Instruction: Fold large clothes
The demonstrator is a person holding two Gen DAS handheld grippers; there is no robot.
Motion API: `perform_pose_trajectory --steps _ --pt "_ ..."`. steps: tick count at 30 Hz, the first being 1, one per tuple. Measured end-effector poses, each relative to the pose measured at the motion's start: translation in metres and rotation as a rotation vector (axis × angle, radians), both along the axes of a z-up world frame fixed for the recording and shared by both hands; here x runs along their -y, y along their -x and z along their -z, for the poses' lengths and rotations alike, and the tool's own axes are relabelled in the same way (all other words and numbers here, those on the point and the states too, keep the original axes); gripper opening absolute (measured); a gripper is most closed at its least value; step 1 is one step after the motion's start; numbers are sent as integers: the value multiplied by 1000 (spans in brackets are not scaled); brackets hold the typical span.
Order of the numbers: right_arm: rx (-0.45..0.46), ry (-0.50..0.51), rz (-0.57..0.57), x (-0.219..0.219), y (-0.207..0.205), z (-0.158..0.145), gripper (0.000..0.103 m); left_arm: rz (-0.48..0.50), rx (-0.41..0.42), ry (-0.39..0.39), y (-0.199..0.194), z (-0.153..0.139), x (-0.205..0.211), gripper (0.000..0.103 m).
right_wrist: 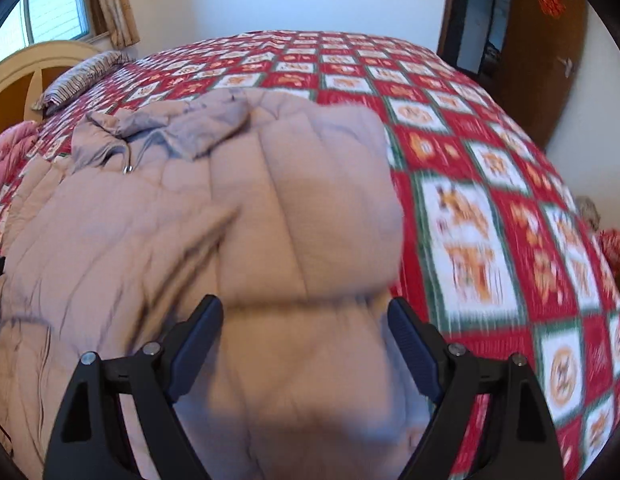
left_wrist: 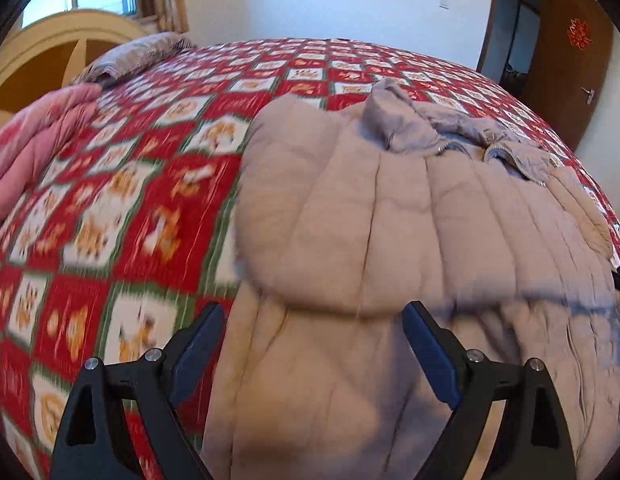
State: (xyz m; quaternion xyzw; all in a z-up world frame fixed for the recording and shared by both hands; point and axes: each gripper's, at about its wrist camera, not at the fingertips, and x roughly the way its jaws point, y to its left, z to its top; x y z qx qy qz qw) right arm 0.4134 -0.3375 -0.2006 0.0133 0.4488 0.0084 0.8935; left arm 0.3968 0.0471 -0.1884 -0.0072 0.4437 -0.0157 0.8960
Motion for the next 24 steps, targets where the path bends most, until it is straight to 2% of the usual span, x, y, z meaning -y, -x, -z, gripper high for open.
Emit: perform_pose_trajectory --steps 10,18,22,24 --pt "4 1 32 17 64 9 87 -3 -21 -22 68 17 -17 91" --pt "-18 -120 57 40 127 20 87 -12 8 -13 134 22 -42 91" --pt "-12 -126 64 41 156 22 87 -31 5 52 154 27 -53 91" --pt "-10 -148 70 41 170 22 83 -40 13 68 166 27 -53 91"
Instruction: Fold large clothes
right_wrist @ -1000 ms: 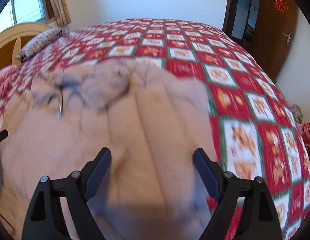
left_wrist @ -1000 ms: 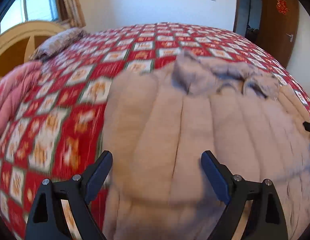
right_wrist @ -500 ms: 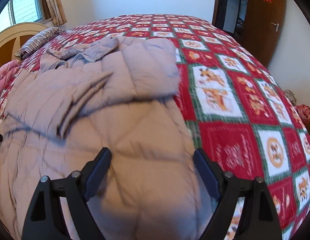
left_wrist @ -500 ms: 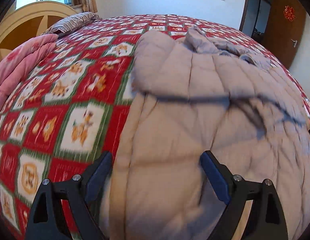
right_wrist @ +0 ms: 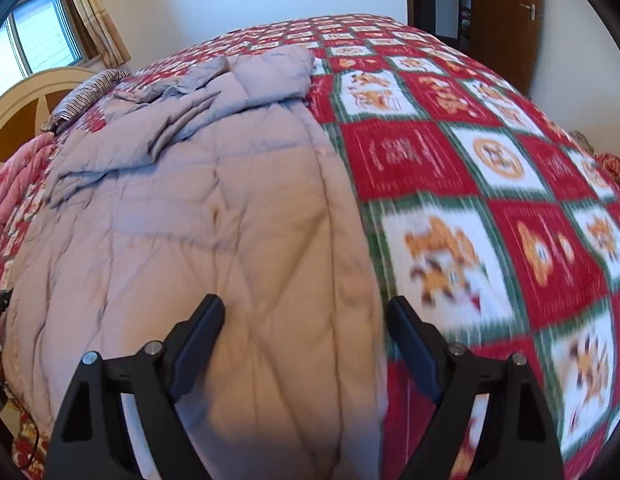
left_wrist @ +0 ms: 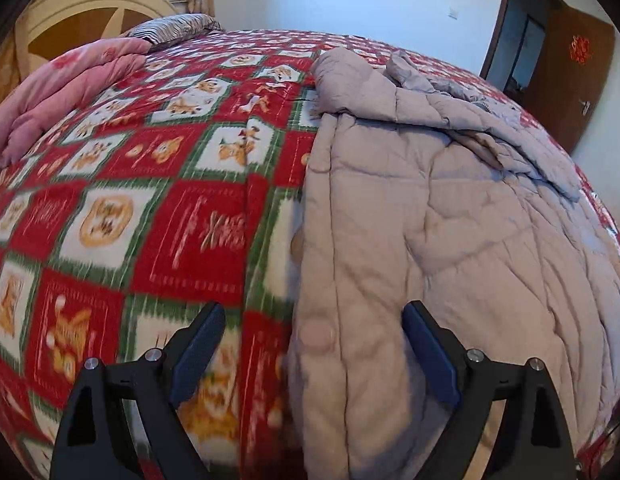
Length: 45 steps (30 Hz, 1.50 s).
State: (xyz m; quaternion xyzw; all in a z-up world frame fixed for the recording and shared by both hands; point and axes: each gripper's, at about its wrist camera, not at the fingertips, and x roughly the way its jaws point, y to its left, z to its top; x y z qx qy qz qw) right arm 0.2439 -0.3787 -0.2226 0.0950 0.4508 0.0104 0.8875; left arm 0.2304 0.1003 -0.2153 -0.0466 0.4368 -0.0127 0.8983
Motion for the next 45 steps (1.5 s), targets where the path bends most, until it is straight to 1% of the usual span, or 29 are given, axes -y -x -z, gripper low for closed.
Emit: perform_pose_trajectory --steps 3,6,9,11,13,14,15,16,17,18,19,20,21,22,23,25,29,32,33,35,37,38,40,41,42,44,45 --pt "4 -33 8 0 16 0 78 23 1 20 15 1 6 91" --pt "8 -44 14 -3 34 2 74 62 10 10 26 2 15 91" --pt "15 -63 19 -4 51 5 72 79 17 21 36 3 17 91" --pt "20 -78 22 -4 63 7 70 87 22 29 42 3 17 88" --pt "25 -91 23 -6 71 8 66 99 25 24 47 3 19 78" --pt "28 -99 21 -6 76 9 61 111 29 16 50 1 22 73" --pt "32 -106 19 -8 78 9 55 117 30 15 52 0 23 65" --pt "35 -112 16 -9 82 9 52 120 30 9 55 -1 24 60" --pt "40 -122 12 -10 84 9 46 123 29 6 57 -2 25 57" --pt "42 -139 10 -11 86 9 42 128 29 6 60 -3 26 49" --pt "44 -150 8 -11 88 10 40 137 31 14 63 -4 25 35" --pt "48 -157 6 -12 89 10 35 152 35 30 66 -5 25 31" --pt "53 -166 3 -13 91 10 27 156 40 27 68 -6 25 23" --pt "63 -176 0 -14 93 9 24 164 49 21 70 -9 25 17" --pt "73 -182 -1 -15 95 7 19 170 58 17 73 -12 24 16" --pt "94 -180 -4 -17 101 2 15 174 71 37 77 -18 20 11" --pt "135 -210 -8 -14 115 -12 13 207 134 98 95 -46 5 9" --pt "170 -237 -15 -13 128 -29 12 225 177 177 108 -75 -7 8" --pt "188 -246 -20 -13 134 -37 12 229 192 197 111 -83 -10 8" --pt "226 -253 -32 -14 144 -55 11 246 247 255 121 -114 -19 8" --pt "286 -263 -46 -15 157 -81 11 260 298 301 127 -143 -26 8" --pt "321 -270 -50 -16 163 -97 11 265 327 311 130 -155 -28 8" --pt "384 -282 -61 -15 171 -124 11 277 396 304 134 -181 -31 8" --pt "425 -285 -69 -15 172 -140 11 282 418 289 131 -189 -30 8" --pt "444 -283 -73 -14 171 -149 11 293 435 277 125 -195 -30 8" --pt "487 -262 -85 -15 155 -170 11 290 469 226 100 -197 -28 8" --pt "495 -250 -88 -16 147 -174 11 274 488 196 78 -194 -26 12"
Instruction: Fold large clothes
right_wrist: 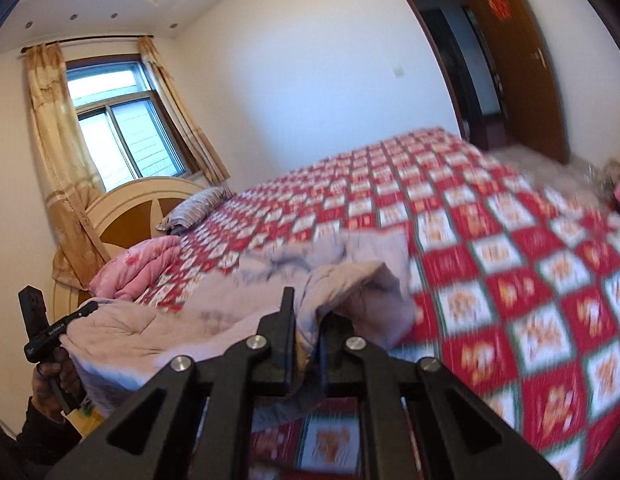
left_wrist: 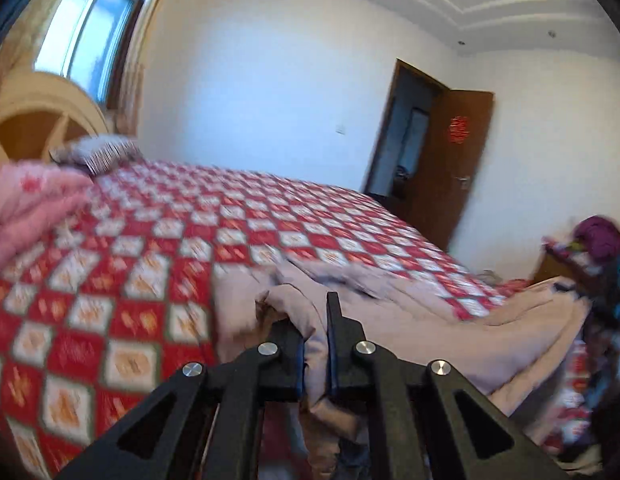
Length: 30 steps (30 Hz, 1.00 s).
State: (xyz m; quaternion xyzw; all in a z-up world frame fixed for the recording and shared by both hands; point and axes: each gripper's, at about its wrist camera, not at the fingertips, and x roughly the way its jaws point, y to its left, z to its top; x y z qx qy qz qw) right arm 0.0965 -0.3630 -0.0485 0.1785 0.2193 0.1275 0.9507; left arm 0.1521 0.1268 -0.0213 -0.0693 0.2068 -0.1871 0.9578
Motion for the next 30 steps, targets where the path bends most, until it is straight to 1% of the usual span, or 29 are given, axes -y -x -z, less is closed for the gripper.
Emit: perform_pose_trajectory --steps 2,3,4,5,6,7,8,9,10,11,12,13,15,16,19,20,21,22,23,25,26,27,28,29,30 --pt "1 4 3 -1 -41 -7 11 -9 8 0 -41 6 2 14" --pt "-1 6 7 -1 -54 -7 11 -18 -5 -9 -62 9 4 14" --pt "1 18 19 -4 -77 -9 11 -28 -32 1 -83 11 5 15" --pt "-6 7 28 -5 -99 -10 11 -37 -63 38 -105 14 4 16" --pt "-17 -11 33 -4 -117 -9 11 -32 -86 95 -122 15 1 18" --pt "-24 -12 43 -4 -134 -10 11 -26 -103 161 -133 16 -4 25" --pt "-34 -18 58 -2 -156 -9 11 -27 -129 246 -151 18 -10 33" --pt "-51 -34 60 1 -175 -7 11 -44 -149 292 -169 17 -14 63" --pt "-64 -41 62 4 -191 -5 11 -104 -129 285 -180 15 -17 98" --pt "-73 -36 75 6 -204 -2 11 -195 -77 257 -186 11 -19 102" --pt "-93 -29 103 8 -225 3 11 -240 -48 243 -190 8 -20 102" --pt "-118 -35 109 9 -244 10 11 -258 -46 234 -203 9 -22 102" --pt "-154 -55 120 13 -270 24 13 -303 -101 204 -230 16 -21 102" --pt "-173 -53 130 13 -289 32 14 -332 -130 188 -239 21 -18 102" --pt "-232 -49 147 9 -339 54 29 -400 -187 143 -255 43 -5 102" --pt "-255 -50 169 7 -356 63 41 -434 -204 103 -259 52 4 102" --pt "-272 -61 180 7 -365 68 61 -443 -207 86 -256 55 8 102" --pt "-292 -81 183 6 -376 76 74 -438 -210 55 -256 63 19 102" --pt "-293 -88 189 5 -383 80 94 -437 -219 15 -253 68 27 102" --pt "-277 -79 211 1 -382 82 96 -444 -212 -65 -250 72 42 102" --pt "-275 -54 205 -4 -376 80 96 -449 -191 -127 -243 74 55 102" --pt "-274 -21 200 -11 -371 78 96 -443 -160 -163 -236 74 65 102" --pt "-271 35 189 -23 -362 74 96 -425 -127 -188 -232 73 75 102" --pt "-254 99 157 -39 -347 71 96 -392 -70 -240 -222 71 92 102" --pt "-239 136 124 -52 -340 70 96 -374 -34 -282 -218 71 105 102"
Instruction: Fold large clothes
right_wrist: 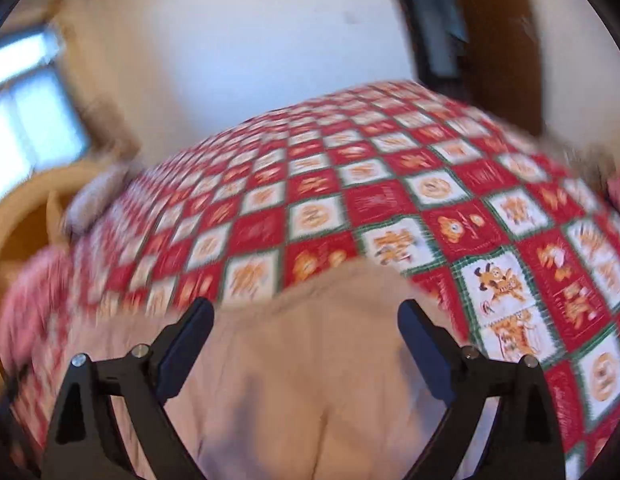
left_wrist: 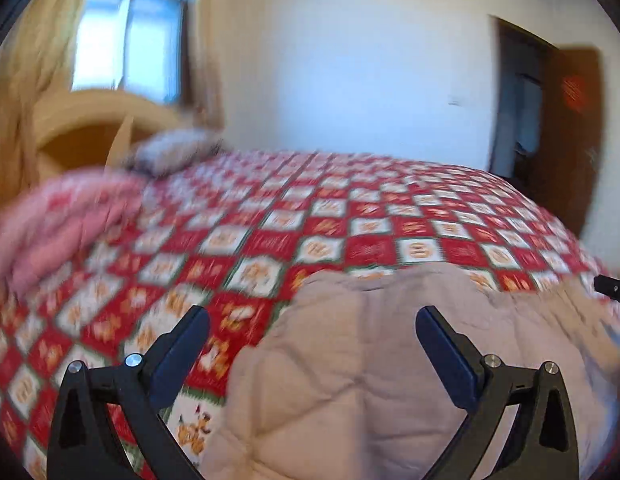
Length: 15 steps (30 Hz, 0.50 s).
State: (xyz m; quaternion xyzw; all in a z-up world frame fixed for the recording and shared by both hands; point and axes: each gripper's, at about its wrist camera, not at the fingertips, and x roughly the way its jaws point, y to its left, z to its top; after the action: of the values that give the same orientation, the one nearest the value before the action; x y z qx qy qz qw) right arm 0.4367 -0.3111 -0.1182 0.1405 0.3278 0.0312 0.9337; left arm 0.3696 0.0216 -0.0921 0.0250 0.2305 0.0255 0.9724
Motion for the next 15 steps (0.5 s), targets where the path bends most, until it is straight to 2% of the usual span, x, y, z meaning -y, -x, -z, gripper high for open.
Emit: perform_pose_trajectory --steps 2,4,5,6,8,10,12,14,15 --pt "28 99 -124 -38 27 3 95 60 34 -106 2 4 29 102" --pt "27 229 -223 -76 47 16 93 83 32 -195 -8 11 48 102" --pt "9 278 -263 -90 47 25 87 71 17 -247 -20 19 55 102" --pt "-6 315 -280 -98 43 34 79 53 -6 -281 -34 27 58 102" --pt "-19 352 -259 -99 28 46 79 12 -56 -301 -58 39 53 102" --pt "-29 340 -227 -89 12 52 79 -28 -124 -265 -82 51 40 102" --pt "-43 312 -183 -78 -3 56 79 -50 -195 -170 -102 63 21 102" --pt "-54 266 -148 -67 -15 61 79 -63 -207 -88 -112 72 6 102" --pt "-63 244 -136 -62 -20 65 79 -69 -208 -71 -115 75 3 102"
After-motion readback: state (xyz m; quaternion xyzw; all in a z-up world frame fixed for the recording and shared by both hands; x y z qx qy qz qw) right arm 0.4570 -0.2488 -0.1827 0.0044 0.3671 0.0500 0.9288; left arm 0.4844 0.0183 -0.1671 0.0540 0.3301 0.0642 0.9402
